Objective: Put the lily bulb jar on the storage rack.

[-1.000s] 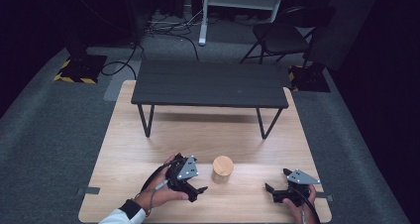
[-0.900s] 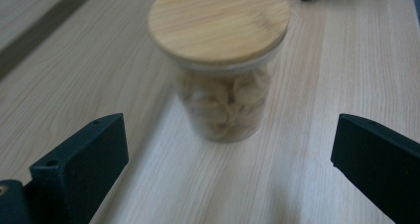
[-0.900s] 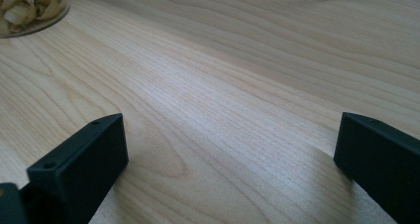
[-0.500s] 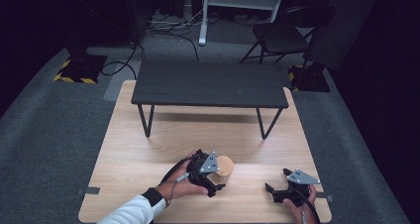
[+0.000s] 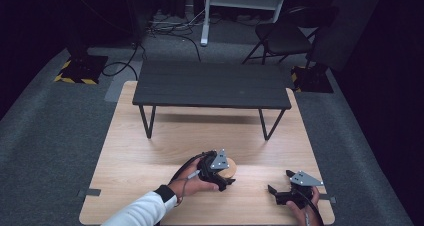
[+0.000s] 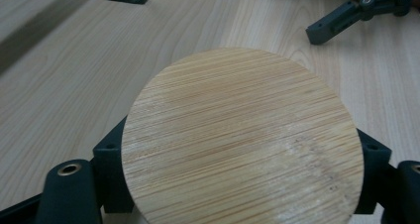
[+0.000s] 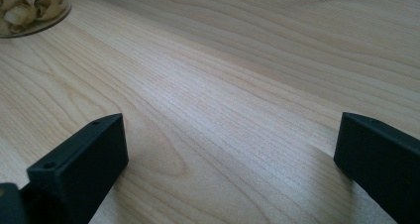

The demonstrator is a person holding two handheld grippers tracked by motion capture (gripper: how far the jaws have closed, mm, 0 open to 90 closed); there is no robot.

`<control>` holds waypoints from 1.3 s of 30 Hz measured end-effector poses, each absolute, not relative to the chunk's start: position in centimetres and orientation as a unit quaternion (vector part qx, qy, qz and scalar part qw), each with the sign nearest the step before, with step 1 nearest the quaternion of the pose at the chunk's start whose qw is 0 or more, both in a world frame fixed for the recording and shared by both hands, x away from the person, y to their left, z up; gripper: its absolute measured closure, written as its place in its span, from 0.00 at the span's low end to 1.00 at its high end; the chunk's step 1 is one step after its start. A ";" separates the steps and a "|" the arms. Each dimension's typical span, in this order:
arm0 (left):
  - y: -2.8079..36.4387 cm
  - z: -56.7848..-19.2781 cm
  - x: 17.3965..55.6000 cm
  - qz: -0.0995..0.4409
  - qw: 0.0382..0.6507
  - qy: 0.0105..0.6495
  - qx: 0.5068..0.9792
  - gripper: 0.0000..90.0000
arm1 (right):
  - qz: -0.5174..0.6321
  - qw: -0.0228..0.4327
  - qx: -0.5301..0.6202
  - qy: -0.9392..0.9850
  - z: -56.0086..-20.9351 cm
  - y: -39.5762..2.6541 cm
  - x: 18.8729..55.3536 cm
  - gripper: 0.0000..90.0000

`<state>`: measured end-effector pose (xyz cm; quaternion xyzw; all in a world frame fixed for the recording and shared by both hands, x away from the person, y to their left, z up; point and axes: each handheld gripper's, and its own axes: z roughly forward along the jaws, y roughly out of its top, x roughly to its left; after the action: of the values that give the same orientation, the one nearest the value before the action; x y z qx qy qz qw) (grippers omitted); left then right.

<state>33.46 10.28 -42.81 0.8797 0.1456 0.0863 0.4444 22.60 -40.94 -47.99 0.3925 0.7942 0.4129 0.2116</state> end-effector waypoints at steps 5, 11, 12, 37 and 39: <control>10.4 -42.9 33.7 0.082 0.448 0.148 0.878 0.27 | 0.413 0.212 0.393 0.794 -48.0 -40.9 22.6 0.00; 10.7 -40.9 34.1 0.079 0.438 0.144 0.884 0.27 | 0.413 0.212 0.392 0.794 -48.0 -40.9 22.6 0.00; 11.0 -40.4 34.2 0.078 0.444 0.148 0.880 0.27 | 0.413 0.212 0.393 0.794 -48.0 -40.9 22.6 0.00; 14.4 -22.3 41.8 0.127 0.484 0.167 0.849 0.28 | 0.413 0.210 0.393 0.794 -48.0 -41.0 22.6 0.00; 14.4 -21.7 42.3 0.134 0.486 0.166 0.848 0.28 | 0.413 0.210 0.392 0.795 -48.0 -41.0 22.7 0.00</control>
<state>42.27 14.43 -21.68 0.8478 0.1663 0.1338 0.4855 22.67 -40.99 -47.98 0.3917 0.7947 0.4132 0.2105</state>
